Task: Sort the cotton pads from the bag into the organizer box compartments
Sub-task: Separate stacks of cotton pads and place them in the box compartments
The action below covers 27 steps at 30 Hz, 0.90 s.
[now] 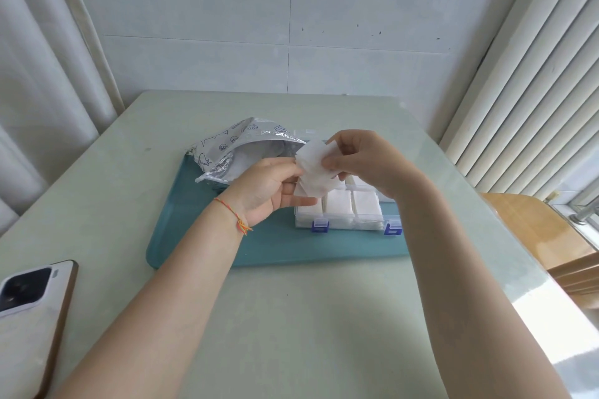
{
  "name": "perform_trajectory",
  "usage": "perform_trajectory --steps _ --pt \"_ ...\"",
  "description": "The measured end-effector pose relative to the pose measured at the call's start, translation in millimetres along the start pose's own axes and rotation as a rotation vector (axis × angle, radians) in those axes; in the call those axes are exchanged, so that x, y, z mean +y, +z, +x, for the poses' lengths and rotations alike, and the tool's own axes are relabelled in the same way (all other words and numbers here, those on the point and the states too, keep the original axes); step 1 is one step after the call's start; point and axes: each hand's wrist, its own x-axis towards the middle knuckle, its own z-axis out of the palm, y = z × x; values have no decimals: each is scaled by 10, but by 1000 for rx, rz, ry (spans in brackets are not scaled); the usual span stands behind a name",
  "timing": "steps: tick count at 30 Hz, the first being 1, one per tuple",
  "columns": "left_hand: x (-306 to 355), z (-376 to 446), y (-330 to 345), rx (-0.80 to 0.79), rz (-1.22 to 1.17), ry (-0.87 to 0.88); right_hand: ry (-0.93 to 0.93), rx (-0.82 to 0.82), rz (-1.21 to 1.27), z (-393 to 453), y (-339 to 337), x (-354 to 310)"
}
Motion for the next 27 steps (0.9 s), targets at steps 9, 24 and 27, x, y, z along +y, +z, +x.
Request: perform_trajectory --steps 9,24,27 --pt "-38 45 -36 126 -49 43 26 104 163 -5 -60 26" --pt "-26 15 2 23 4 55 14 104 -165 -38 104 -111" --pt "-26 20 10 42 -3 58 -6 170 -149 -25 114 -118"
